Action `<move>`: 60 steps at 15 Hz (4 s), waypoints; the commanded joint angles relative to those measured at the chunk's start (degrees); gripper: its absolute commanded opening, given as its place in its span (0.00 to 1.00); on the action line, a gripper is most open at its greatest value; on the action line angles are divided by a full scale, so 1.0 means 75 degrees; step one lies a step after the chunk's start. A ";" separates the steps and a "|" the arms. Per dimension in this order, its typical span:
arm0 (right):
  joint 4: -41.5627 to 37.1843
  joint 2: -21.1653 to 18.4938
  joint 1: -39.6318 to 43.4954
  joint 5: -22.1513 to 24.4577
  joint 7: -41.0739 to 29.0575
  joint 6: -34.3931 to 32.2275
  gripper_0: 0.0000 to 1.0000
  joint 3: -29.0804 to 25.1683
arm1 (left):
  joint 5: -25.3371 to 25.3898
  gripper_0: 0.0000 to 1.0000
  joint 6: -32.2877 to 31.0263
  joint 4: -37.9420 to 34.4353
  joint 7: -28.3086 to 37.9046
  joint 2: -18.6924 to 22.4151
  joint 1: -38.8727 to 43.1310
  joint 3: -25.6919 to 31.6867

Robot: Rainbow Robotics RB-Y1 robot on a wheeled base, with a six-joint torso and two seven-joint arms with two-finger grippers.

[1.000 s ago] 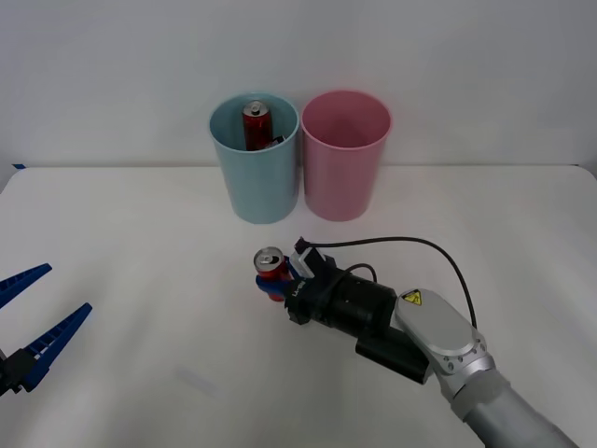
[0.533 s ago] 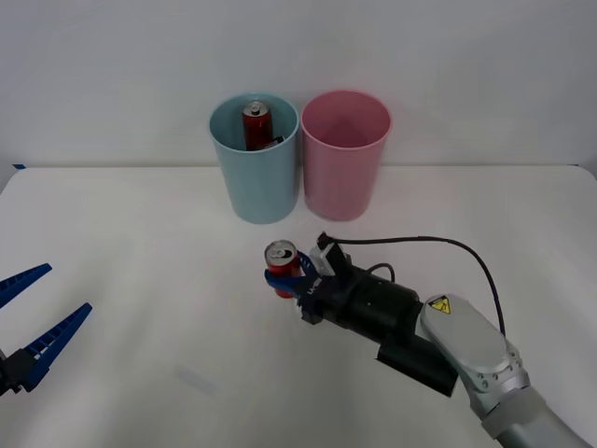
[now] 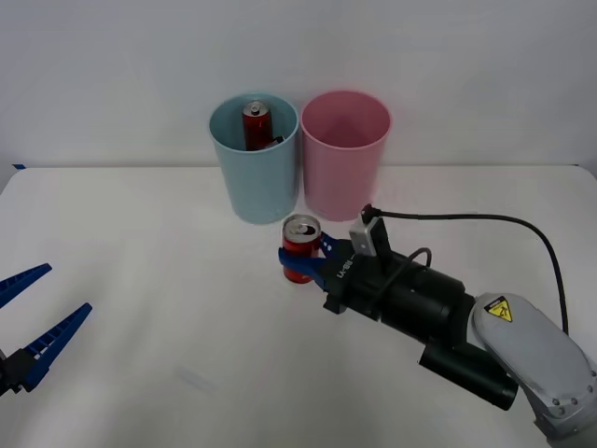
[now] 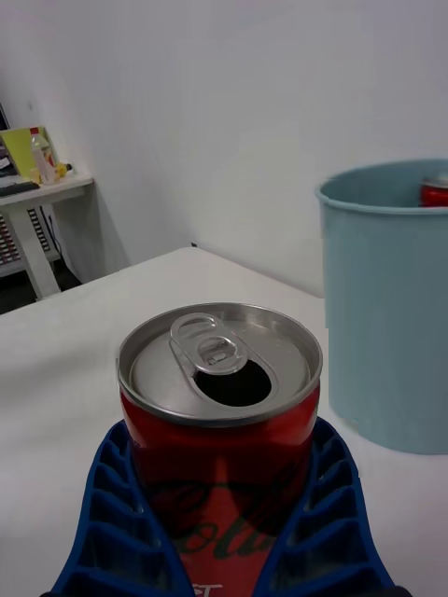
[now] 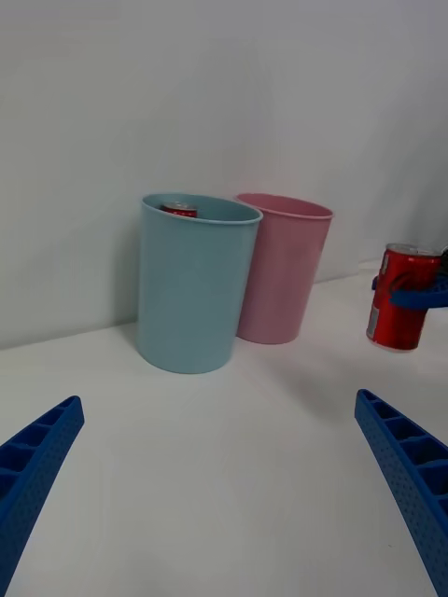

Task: Grasp the object on the table and drop it into the matching bin: aluminum can to the light blue bin, PET bottle to the pink bin.

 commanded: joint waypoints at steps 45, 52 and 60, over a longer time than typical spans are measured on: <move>0.4876 0.1426 -0.5864 0.1604 -0.2668 -0.0251 1.00 -0.0743 | 0.0000 1.00 0.0000 0.0000 0.0000 0.0000 0.0000 0.0000; 0.1618 0.0278 -0.3485 0.1440 -0.2785 -0.0344 1.00 -0.0766 | 0.0000 1.00 0.0000 0.0000 0.0000 0.0000 0.0000 0.0000; -0.1393 -0.0917 -0.0227 0.1135 -0.2633 -0.0544 1.00 -0.1786 | 0.0000 1.00 0.0000 0.0000 0.0000 0.0000 0.0000 0.0000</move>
